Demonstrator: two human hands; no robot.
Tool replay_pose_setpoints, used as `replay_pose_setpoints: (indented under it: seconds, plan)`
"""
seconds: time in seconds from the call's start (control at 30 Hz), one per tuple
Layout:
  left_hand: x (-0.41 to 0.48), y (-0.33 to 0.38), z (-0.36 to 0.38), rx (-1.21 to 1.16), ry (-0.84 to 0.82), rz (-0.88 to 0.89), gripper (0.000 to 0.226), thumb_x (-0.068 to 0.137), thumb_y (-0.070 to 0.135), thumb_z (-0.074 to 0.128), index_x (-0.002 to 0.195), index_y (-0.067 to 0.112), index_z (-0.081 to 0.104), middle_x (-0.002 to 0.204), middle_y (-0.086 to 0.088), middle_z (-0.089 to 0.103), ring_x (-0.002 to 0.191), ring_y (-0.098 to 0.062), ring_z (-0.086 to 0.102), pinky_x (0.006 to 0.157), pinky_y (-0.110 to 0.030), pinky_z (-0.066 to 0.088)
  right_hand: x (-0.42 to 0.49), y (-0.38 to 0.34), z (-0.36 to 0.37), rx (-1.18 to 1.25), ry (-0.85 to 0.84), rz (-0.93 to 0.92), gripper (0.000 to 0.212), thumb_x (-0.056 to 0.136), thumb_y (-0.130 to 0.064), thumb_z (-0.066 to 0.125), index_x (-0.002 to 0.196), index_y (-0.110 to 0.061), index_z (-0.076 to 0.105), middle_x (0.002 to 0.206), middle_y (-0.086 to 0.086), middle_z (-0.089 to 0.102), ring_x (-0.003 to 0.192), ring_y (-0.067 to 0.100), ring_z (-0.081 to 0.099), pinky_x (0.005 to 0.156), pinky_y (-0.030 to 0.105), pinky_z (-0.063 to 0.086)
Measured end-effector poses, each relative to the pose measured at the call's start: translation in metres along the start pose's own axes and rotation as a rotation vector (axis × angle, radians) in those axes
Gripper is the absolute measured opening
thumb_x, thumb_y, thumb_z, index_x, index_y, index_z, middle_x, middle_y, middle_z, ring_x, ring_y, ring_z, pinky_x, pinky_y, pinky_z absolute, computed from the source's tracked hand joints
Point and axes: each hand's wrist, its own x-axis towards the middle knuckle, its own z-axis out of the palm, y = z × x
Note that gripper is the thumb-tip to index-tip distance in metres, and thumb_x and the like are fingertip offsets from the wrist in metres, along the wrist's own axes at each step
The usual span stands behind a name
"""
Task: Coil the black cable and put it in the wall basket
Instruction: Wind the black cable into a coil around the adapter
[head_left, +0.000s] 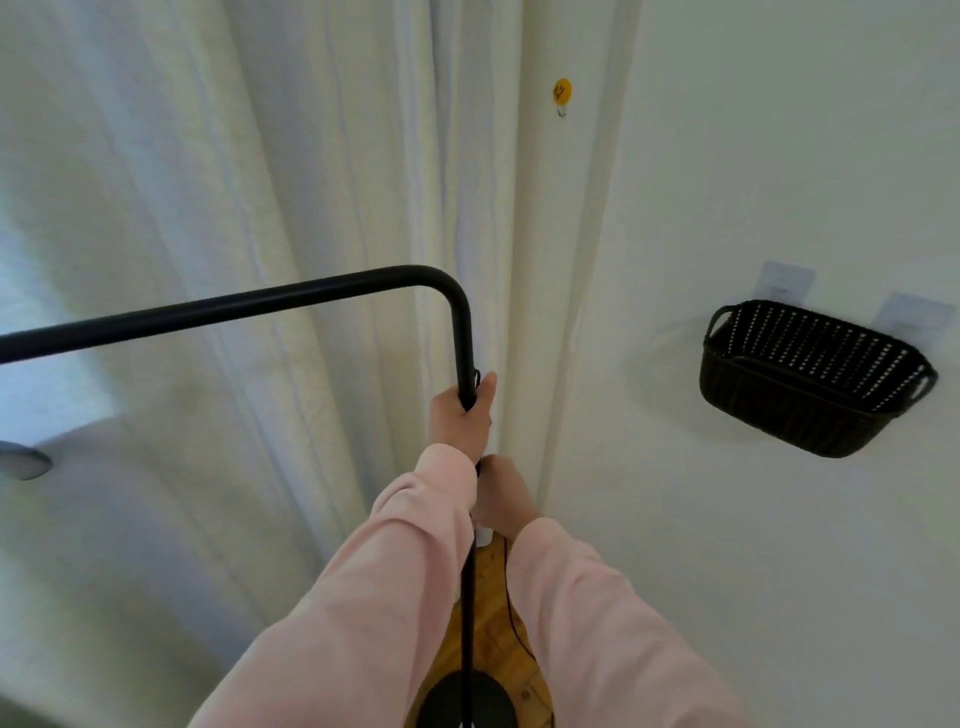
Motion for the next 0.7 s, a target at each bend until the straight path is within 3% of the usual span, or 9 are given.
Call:
replay_pose_setpoints:
  seconds: [0.17,0.3,0.43,0.53,0.6,0.67,0.7]
  plan:
    - [0.010,0.007,0.017,-0.007,-0.005,0.008,0.045,0.087,0.031,0.058,0.052,0.014,0.036,0.046,-0.003,0.040,0.042,-0.018,0.037,0.049,-0.027,0.034,0.012,0.007,-0.015,0.023,-0.001,0.027,0.029,0.088,-0.007,0.052,0.061,-0.012,0.041,0.056,-0.005,0.046,0.058,0.021,0.058,0.047,0.023,0.038]
    - [0.019,0.020,0.035,0.007,0.013,0.028,0.044,0.088,0.031,0.057,0.054,0.014,0.036,0.048,-0.005,0.042,0.043,-0.018,0.039,0.049,-0.027,0.036,0.024,0.015,-0.036,0.046,0.003,0.012,0.026,0.089,-0.008,0.050,0.064,-0.009,0.042,0.056,-0.005,0.044,0.046,0.009,0.043,0.040,0.018,0.030]
    - [0.031,0.020,0.055,-0.011,0.029,0.040,0.044,0.088,0.031,0.058,0.054,0.014,0.034,0.048,-0.005,0.040,0.044,-0.020,0.037,0.052,-0.029,0.035,0.033,0.028,-0.056,0.080,0.005,-0.011,0.034,0.091,-0.006,0.046,0.059,-0.013,0.037,0.057,-0.004,0.043,0.044,0.006,0.041,0.028,0.010,0.027]
    - [0.038,0.015,0.068,-0.034,0.040,0.026,0.044,0.087,0.031,0.058,0.053,0.015,0.035,0.047,-0.005,0.040,0.044,-0.021,0.038,0.055,-0.030,0.036,0.040,0.038,-0.062,0.091,0.025,-0.008,0.020,0.090,-0.008,0.049,0.070,-0.005,0.049,0.063,-0.001,0.046,0.049,0.008,0.042,0.043,0.010,0.036]
    - [0.043,0.014,0.078,-0.048,0.015,0.021,0.043,0.088,0.030,0.058,0.054,0.014,0.035,0.047,-0.004,0.039,0.043,-0.020,0.037,0.053,-0.029,0.036,0.044,0.045,-0.067,0.148,0.063,0.015,0.012,0.091,-0.010,0.049,0.092,-0.002,0.058,0.066,0.000,0.046,0.053,0.010,0.043,0.058,0.023,0.044]
    - [0.047,0.012,0.090,-0.070,-0.019,0.015,0.043,0.089,0.027,0.057,0.055,0.015,0.034,0.046,-0.002,0.037,0.042,-0.018,0.035,0.048,-0.027,0.034,0.048,0.052,-0.076,0.082,0.029,0.016,0.004,0.089,-0.008,0.053,0.086,-0.005,0.054,0.065,-0.001,0.049,0.051,0.010,0.044,0.060,0.027,0.043]
    - [0.049,0.012,0.095,-0.079,-0.032,0.012,0.043,0.089,0.026,0.057,0.055,0.015,0.033,0.044,0.000,0.036,0.041,-0.016,0.034,0.047,-0.026,0.033,0.050,0.056,-0.080,0.063,0.017,0.022,0.012,0.087,-0.005,0.056,0.077,-0.006,0.050,0.069,0.001,0.056,0.051,0.012,0.046,0.059,0.027,0.043]
